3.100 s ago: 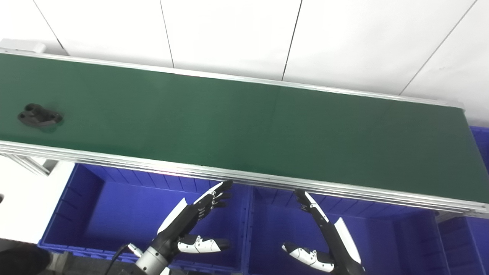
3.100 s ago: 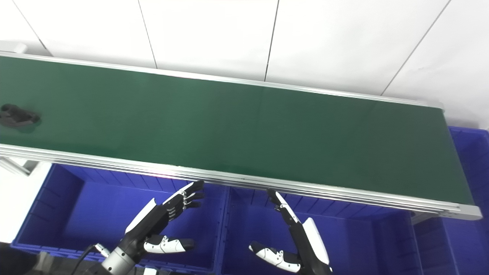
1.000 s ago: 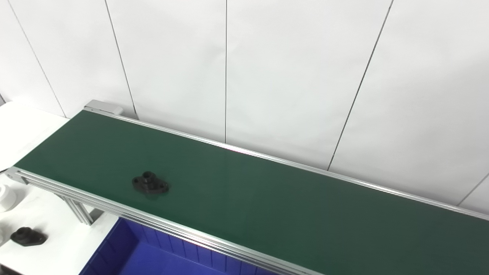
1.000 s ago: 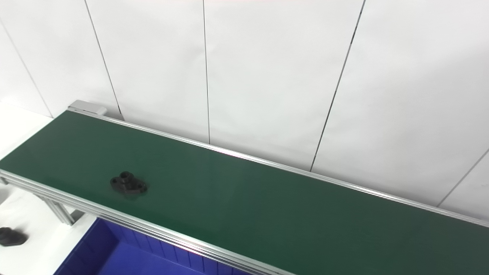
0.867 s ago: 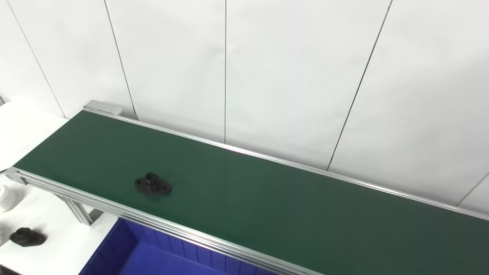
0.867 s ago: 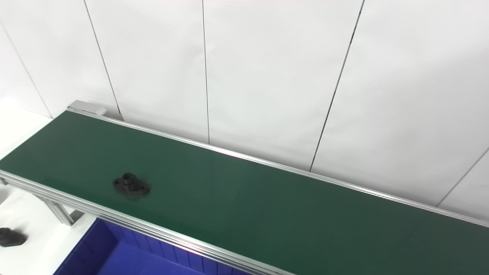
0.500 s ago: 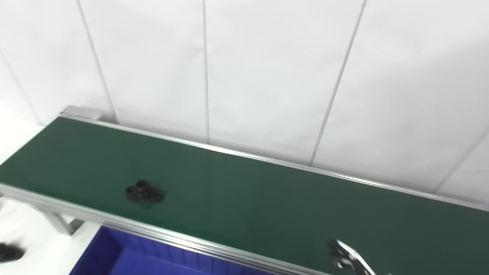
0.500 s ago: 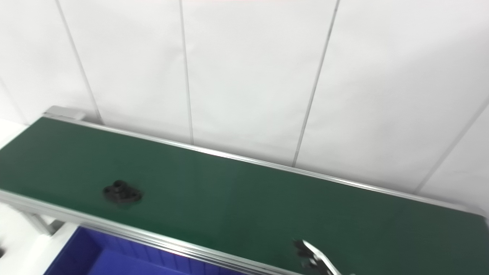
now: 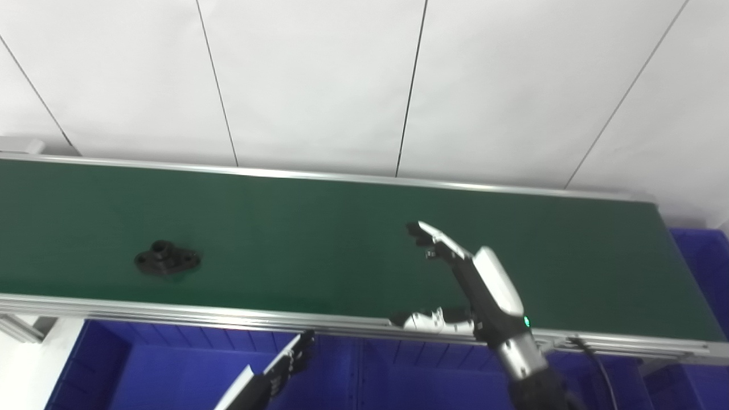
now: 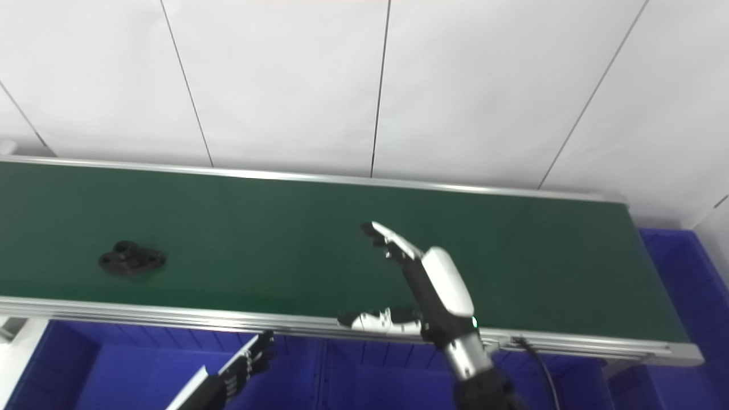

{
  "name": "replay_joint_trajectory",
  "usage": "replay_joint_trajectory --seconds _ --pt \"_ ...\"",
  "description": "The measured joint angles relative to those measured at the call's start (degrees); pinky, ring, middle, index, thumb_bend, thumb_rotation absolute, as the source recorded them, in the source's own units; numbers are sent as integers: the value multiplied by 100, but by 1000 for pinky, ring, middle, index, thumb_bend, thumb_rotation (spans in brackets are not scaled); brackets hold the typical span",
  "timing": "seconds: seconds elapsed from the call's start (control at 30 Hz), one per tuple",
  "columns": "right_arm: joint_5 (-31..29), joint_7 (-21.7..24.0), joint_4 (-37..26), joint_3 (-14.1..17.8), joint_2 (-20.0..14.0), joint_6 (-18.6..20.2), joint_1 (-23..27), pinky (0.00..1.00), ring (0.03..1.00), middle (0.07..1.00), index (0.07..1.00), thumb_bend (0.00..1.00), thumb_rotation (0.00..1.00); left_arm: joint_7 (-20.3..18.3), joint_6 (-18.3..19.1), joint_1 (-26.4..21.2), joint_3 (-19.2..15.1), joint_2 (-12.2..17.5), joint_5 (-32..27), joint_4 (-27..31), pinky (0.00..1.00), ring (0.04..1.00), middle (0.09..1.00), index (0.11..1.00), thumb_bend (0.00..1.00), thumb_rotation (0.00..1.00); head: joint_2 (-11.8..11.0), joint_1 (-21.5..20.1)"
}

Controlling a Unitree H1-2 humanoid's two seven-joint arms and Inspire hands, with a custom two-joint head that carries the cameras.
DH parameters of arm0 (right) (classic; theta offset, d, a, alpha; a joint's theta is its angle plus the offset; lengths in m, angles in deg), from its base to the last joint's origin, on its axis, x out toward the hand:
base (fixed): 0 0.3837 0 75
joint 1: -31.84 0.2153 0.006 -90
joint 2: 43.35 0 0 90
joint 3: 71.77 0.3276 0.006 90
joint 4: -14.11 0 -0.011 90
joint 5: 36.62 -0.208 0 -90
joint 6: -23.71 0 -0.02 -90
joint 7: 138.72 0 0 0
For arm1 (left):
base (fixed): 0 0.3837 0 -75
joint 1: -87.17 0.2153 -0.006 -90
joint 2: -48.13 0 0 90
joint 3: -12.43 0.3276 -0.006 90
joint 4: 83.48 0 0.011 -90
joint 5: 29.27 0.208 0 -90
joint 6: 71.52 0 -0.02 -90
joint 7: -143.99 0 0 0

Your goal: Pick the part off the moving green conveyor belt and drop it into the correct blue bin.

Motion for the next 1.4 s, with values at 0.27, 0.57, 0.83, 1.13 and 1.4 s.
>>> replay_joint_trajectory --seconds 0.27,0.57,0.83,1.13,1.4 --pt "359 118 331 -34 280 222 317 700 780 811 836 807 418 -698 0 14 -624 -227 -70 -38 866 920 955 945 668 418 9 201" --pt "575 91 913 -89 423 226 679 701 772 796 825 808 393 -1008 0 10 -919 -396 8 -40 847 907 949 943 699 442 -114 387" --pt "848 13 1442 -312 532 224 1086 714 771 794 823 804 436 -1017 0 33 -928 -450 107 -117 848 890 935 929 704 415 -325 703" --pt "1093 269 1856 -730 620 225 1709 716 759 776 806 824 425 -994 0 36 -821 -615 233 -171 839 891 936 928 698 400 -457 1169" --pt "1268 445 2189 -1020 843 230 2120 729 767 776 797 833 410 -640 0 39 -481 -609 494 -173 838 900 944 930 715 437 -492 1345"
